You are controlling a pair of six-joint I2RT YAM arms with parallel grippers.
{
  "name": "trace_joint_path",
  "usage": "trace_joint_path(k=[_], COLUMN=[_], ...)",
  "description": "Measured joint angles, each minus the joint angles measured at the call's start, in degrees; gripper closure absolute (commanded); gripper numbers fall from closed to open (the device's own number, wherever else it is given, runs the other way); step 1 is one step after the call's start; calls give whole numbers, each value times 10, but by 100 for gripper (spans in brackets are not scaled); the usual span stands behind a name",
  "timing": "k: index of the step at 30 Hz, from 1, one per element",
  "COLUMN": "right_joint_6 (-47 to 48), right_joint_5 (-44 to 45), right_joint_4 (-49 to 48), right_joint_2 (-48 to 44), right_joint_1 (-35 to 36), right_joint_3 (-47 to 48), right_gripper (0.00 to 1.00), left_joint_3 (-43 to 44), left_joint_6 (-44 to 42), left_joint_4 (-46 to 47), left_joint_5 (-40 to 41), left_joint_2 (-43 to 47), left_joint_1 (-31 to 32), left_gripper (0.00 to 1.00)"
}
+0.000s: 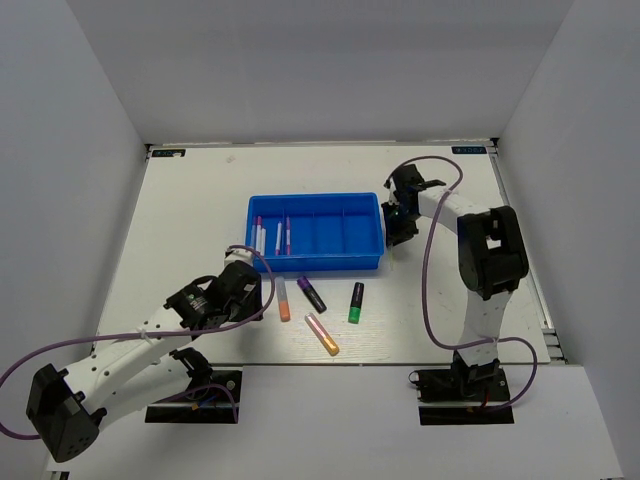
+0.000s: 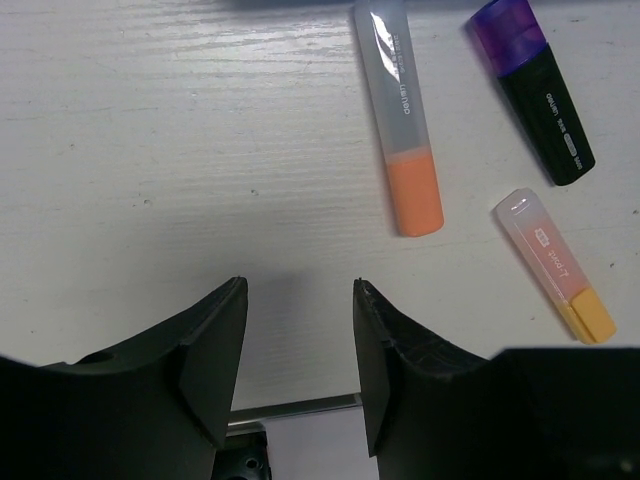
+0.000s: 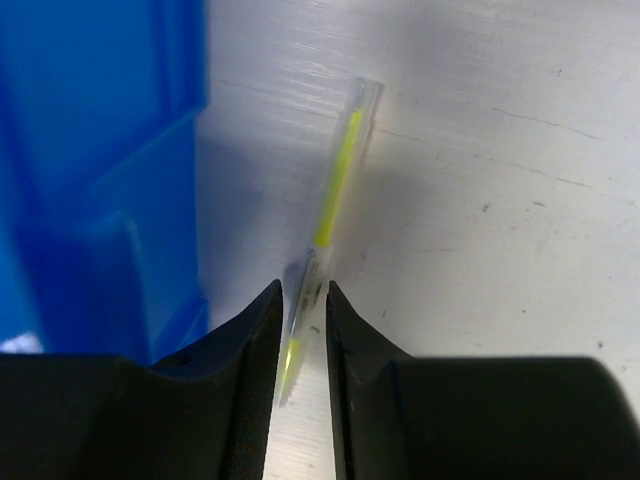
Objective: Sort the stationery into containers
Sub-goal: Pick up the pen from the center of the board.
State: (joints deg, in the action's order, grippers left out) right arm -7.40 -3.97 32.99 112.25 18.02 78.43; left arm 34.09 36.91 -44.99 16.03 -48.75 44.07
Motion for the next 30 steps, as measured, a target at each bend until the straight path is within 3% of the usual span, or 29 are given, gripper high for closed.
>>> trace_joint_path(k=[9, 15, 17, 25, 30], right_joint_6=[-11, -15, -17, -16, -9], right_joint_5=[26, 37, 34, 23, 11], right_joint_4=[-5, -4, -4, 3, 27], right_joint_2=[15, 16, 16, 1, -76], right_joint_1=[0, -5, -9, -32, -47], right_joint_3=[6, 6, 6, -6, -18], right_gripper=[77, 97, 100, 100, 100], left_joint_3=[0, -3, -8, -9, -10], left_joint_6=[0, 0, 1, 1, 2], left_joint_4=[0, 0, 0, -3, 2], left_joint_5=[0, 0, 0, -1, -5], left_joint_2=[7, 10, 13, 14, 11], left_joint_1=[0, 0, 0, 0, 0], left_gripper=[43, 43, 43, 43, 43])
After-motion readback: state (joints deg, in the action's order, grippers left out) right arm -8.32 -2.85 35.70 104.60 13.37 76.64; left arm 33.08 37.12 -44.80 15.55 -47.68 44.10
